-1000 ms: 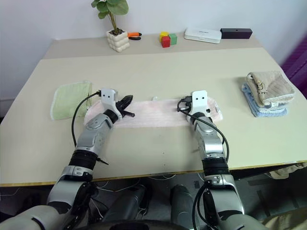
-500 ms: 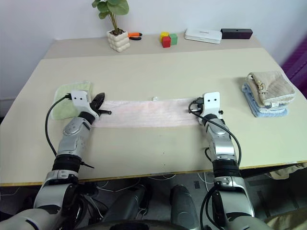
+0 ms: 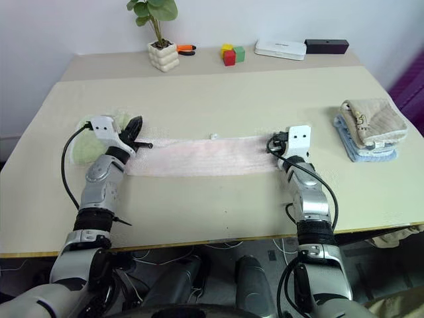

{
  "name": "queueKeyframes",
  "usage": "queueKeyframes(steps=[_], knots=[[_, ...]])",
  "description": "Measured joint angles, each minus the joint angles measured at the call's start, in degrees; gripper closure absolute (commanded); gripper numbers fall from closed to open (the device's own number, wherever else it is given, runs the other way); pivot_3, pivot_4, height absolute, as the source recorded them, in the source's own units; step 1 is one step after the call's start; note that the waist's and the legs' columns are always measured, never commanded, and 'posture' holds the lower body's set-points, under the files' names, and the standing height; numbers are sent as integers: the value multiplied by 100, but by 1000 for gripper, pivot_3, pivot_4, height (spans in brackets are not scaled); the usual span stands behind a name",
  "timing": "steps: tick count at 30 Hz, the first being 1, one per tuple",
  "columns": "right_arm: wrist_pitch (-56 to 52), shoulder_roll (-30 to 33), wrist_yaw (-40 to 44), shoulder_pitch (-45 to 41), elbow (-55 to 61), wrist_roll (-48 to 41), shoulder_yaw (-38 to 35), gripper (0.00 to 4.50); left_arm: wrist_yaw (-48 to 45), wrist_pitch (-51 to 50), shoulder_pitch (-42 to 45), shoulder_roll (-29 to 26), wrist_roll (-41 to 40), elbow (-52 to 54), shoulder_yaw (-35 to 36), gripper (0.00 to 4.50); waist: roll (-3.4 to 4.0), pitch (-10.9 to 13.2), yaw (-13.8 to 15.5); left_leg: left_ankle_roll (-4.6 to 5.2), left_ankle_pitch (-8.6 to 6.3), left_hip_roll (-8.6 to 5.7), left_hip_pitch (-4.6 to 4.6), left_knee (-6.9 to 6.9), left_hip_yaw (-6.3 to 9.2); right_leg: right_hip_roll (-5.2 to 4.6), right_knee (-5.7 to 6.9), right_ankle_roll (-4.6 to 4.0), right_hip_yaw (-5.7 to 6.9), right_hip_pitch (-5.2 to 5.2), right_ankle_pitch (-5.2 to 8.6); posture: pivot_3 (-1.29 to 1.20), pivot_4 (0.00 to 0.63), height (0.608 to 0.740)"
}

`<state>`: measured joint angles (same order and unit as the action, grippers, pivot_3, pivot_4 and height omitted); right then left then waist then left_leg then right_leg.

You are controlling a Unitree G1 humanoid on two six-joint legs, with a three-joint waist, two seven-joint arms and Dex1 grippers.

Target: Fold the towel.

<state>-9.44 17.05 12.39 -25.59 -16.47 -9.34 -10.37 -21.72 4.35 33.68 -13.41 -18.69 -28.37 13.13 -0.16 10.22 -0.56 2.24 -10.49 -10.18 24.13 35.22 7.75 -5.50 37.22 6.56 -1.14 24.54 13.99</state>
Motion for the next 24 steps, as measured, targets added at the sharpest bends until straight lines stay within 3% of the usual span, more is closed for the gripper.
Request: queueKeyframes(steps=[4, 9, 15, 24], knots=[[-445, 84, 142, 102, 750, -647, -508, 73, -173, -3, 125, -18, -30, 169, -20, 4500, 0, 0, -6, 0, 0, 0, 0, -3, 0, 0, -2, 0, -1, 1, 0, 0, 150, 740], [-1849, -9, -45, 479, 2052, -2070, -1242, 25, -925, 39, 127, -164, -80, 291, -209, 4500, 0, 0, -3, 3, -2, 1, 0, -5, 2, 0, -2, 0, -2, 2, 0, 0, 150, 740], [-3485, -250, -960, 1282, 3143, -4127, -2206, 25, -2240, 20, 203, -665, -437, 288, -231, 4500, 0, 0, 6, 5, -4, 1, 1, -8, 3, -1, -6, -1, -3, 2, 1, 0, 150, 740], [-4028, -693, -2559, 2010, 3723, -5946, -2525, 25, -4480, -581, 283, -1205, -1284, 344, -240, 4500, 3, 0, -14, -1, -8, 2, 2, -15, 2, -1, -8, -2, -5, 6, 3, 0, 150, 740]])
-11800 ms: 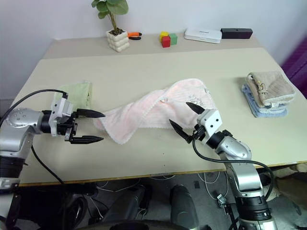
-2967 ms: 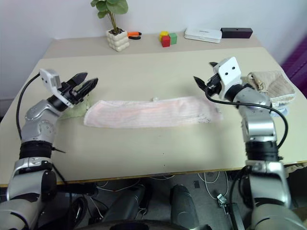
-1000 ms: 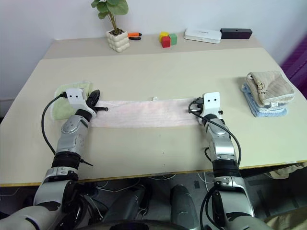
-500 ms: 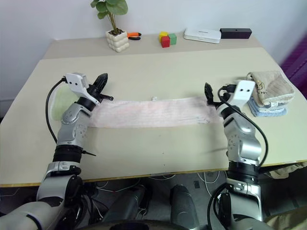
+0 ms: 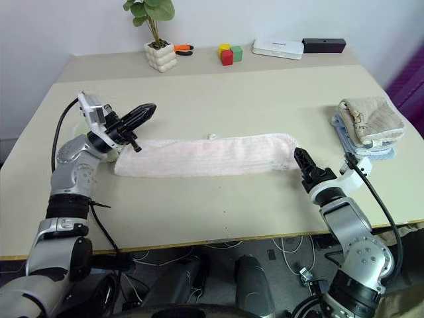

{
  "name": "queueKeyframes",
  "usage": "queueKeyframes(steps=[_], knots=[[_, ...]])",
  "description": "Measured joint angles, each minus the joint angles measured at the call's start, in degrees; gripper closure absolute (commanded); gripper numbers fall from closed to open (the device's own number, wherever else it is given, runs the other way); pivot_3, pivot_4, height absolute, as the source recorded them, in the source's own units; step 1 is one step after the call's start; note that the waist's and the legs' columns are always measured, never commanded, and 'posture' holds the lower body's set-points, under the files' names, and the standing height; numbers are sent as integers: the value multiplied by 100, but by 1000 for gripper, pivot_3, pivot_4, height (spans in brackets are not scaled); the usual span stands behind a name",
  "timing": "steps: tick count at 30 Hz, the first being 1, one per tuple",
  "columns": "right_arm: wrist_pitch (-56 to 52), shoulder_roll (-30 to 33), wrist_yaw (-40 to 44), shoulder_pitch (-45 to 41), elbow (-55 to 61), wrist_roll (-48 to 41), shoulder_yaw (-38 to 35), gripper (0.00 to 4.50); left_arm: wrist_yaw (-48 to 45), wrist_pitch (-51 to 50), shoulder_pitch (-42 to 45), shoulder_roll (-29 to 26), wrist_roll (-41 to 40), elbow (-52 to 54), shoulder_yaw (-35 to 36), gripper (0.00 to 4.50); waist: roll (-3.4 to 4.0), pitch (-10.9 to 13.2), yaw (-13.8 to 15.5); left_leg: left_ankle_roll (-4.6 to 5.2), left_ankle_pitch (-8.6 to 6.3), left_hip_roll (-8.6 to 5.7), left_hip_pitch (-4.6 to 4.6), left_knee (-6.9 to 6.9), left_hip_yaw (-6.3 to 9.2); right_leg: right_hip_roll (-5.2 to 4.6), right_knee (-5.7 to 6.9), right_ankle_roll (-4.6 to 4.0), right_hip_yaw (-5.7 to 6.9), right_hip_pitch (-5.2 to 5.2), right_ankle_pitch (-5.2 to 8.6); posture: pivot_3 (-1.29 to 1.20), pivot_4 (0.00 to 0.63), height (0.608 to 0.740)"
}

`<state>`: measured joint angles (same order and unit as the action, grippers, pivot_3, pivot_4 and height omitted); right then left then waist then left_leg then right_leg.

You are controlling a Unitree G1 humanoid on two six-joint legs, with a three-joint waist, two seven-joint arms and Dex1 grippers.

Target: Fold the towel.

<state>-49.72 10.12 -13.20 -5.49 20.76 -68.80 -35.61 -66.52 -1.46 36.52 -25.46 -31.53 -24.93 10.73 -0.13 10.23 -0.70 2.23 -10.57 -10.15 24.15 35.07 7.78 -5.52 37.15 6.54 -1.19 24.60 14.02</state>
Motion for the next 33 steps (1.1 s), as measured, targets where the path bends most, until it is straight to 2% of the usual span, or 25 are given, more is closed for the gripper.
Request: queueKeyframes(steps=[7, 15, 16, 17, 24, 30, 33], knots=[[16, -20, -470, 5, -226, -519, 296, 25, -1170, -1520, -417, -812, -243, 465, -360, 4500, 8, -3, -8, 7, 4, 0, -2, -9, 0, 1, -4, -2, -3, 1, 2, 0, 150, 740], [283, 148, -347, -39, -500, -461, 492, 25, -1200, -2416, -523, -968, -402, 663, -318, 4500, 2, -5, 7, -5, -4, 1, -6, -6, 2, 1, -15, -17, -1, -5, 11, 0, 150, 740], [317, 169, -311, -68, -554, -451, 517, 0, -1201, -2422, -539, -1010, -392, 736, -321, 3978, 2, -5, 4, -5, -4, 2, -6, -8, 2, 1, -15, -17, -1, -5, 11, 0, 150, 740], [349, 184, -283, -98, -604, -440, 536, 0, -1199, -2399, -551, -1036, -362, 785, -325, 3699, 2, -5, 2, -5, -4, 2, -7, -8, 2, 1, -15, -17, -2, -6, 11, 0, 150, 740], [590, 215, -208, -321, -901, -260, 632, 0, -1194, -2340, -663, -1105, -172, 896, -338, 54, 1, -6, 9, -6, -4, 2, -9, -8, 1, 1, -18, -19, -2, -5, 12, 0, 150, 740], [823, 7, -292, -520, -1016, -89, 738, 0, -1289, -2559, -666, -1170, -185, 938, -336, 16, 1, -7, 7, -6, -4, 2, -11, -10, 1, 1, -18, -19, -2, -3, 12, 0, 150, 740], [929, -35, -382, -619, -1107, 13, 758, 868, -1307, -2586, -666, -1170, -197, 977, -335, 0, 1, -6, 2, -6, -4, 2, -11, -13, 1, 1, -18, -19, -2, -1, 11, 0, 150, 740]])
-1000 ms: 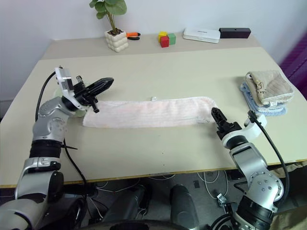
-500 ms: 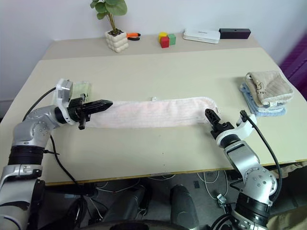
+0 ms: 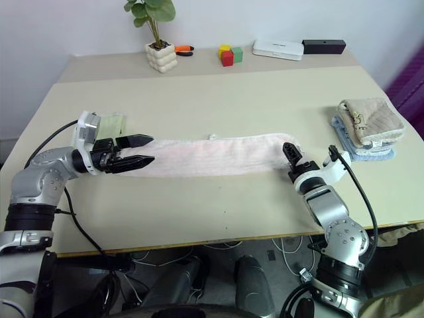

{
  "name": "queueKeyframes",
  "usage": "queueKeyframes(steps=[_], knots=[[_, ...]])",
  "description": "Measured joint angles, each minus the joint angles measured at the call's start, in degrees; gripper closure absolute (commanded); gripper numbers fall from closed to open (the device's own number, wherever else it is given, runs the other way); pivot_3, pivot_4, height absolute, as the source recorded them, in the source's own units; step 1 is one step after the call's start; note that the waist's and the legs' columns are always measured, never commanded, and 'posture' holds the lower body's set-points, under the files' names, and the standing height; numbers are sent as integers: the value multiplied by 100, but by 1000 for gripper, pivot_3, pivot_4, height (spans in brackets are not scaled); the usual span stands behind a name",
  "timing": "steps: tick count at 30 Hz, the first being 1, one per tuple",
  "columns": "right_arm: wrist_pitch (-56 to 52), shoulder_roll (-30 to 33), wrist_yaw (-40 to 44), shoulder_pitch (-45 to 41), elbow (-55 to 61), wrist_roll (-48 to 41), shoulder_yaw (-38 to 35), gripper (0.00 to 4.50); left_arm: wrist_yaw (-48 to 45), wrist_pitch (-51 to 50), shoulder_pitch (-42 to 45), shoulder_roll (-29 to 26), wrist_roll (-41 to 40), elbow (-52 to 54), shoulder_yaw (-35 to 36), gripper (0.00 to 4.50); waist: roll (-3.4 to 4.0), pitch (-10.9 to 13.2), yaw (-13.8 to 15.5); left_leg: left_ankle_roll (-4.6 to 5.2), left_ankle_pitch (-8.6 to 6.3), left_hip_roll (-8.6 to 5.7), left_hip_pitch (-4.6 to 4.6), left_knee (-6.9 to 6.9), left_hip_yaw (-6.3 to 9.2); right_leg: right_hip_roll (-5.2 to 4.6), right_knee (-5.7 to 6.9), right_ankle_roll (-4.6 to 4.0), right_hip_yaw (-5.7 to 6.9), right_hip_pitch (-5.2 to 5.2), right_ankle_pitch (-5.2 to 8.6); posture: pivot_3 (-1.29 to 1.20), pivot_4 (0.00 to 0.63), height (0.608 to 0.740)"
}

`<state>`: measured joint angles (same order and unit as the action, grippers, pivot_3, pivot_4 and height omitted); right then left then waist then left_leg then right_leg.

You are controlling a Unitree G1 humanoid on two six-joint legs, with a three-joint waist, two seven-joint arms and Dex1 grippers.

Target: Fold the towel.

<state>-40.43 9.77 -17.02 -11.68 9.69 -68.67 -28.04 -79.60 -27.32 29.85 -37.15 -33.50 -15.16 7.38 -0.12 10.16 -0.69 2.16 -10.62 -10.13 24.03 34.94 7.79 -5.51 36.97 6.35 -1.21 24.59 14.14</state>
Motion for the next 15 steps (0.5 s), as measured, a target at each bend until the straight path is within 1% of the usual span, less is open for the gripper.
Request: queueKeyframes(steps=[7, 11, 15], knots=[[262, -46, -315, -153, -130, 270, -15, 4474, -32, -83, -25, 7, -203, 70, 36, 0, 1, 0, 5, 0, 0, 0, 0, -5, 0, 0, 0, 0, -2, 1, 0, 0, 150, 740], [336, 106, -392, -182, -152, 446, -49, 4474, -26, -80, -84, 1, -214, 81, 55, 0, 5, 3, 52, 1, 0, -2, 0, -6, 0, -1, -4, 0, -1, 10, 1, 0, 150, 740], [270, 612, -238, -31, -138, 733, -69, 4474, -37, -37, -102, -12, -213, 80, 58, 0, 5, 4, 116, 0, 0, -1, 2, -10, -1, -1, -2, -1, -1, 8, 1, 0, 150, 740]])
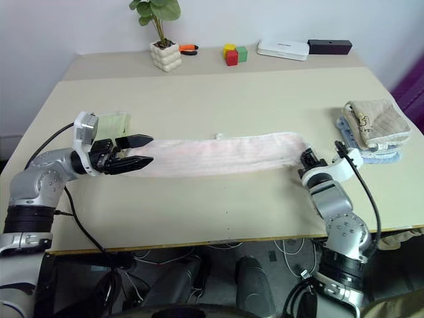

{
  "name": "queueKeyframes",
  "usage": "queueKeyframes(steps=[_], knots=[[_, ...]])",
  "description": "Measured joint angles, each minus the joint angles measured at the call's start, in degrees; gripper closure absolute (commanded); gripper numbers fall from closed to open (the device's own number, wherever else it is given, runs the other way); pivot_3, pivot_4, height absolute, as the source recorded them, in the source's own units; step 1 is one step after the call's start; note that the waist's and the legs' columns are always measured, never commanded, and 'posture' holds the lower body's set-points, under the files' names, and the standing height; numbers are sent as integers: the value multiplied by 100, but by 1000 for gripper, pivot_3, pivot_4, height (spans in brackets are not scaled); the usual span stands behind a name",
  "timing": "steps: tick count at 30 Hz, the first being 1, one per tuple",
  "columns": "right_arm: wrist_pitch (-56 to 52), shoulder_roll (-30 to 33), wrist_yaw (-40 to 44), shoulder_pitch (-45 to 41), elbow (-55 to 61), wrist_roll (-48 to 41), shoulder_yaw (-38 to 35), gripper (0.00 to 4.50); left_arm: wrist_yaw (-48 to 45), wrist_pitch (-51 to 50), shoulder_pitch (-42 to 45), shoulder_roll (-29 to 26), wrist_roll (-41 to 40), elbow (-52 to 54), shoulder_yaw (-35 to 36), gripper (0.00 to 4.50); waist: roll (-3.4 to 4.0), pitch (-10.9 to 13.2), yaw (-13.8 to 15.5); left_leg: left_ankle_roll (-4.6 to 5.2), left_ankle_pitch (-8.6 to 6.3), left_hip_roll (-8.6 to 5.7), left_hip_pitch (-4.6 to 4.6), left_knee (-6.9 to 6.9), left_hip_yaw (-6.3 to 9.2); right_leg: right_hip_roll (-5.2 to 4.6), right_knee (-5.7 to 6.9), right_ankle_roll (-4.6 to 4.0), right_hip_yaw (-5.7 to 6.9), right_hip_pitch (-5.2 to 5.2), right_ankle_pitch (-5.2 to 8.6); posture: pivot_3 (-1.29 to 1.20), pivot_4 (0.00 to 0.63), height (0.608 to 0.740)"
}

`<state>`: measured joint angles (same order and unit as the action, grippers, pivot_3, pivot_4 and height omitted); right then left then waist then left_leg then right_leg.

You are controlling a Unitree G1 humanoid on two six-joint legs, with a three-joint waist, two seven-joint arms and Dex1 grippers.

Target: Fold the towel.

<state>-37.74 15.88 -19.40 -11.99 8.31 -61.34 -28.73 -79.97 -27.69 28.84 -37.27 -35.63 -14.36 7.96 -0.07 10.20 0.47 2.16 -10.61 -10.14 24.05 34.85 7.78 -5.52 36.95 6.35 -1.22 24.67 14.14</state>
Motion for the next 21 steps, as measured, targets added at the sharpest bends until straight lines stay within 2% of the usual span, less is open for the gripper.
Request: queueKeyframes(steps=[2, 7, 11, 16, 21], knots=[[-64, 135, 84, 67, 28, 58, 18, 4474, -29, 15, 0, -7, 0, -1, -1, 0, 1, 1, 8, -1, 0, 0, 0, -2, 0, 0, 2, -1, -1, -7, 0, 0, 150, 740], [-124, 1343, 883, 353, 291, 1005, 322, 4474, -101, 121, -2, -113, 12, -96, 10, 0, 10, 6, 18, 0, 0, 0, 9, -1, -3, -2, -1, -1, -1, -3, 1, 0, 150, 740], [326, 2468, 1867, 287, 844, 2543, 1559, 4474, -96, 220, 16, -106, 23, -161, 7, 0, 11, 7, -44, -1, 1, 5, 9, -4, -7, -2, -2, -3, -2, 1, 5, 0, 150, 740], [899, 2558, 2947, 6, 1314, 3560, 2823, 4474, -76, 296, 62, -84, 61, -234, 1, 0, 8, 8, -90, 4, -2, 5, 22, -1, -5, -4, -15, -1, 3, 1, 6, 0, 150, 740], [1062, 2508, 3503, -42, 1352, 4135, 3266, 4474, -33, 339, 48, -86, 85, -243, 10, 0, 6, 8, -23, 8, -5, 3, 31, 13, -4, -1, -36, 9, 5, -2, -3, 0, 150, 740]])
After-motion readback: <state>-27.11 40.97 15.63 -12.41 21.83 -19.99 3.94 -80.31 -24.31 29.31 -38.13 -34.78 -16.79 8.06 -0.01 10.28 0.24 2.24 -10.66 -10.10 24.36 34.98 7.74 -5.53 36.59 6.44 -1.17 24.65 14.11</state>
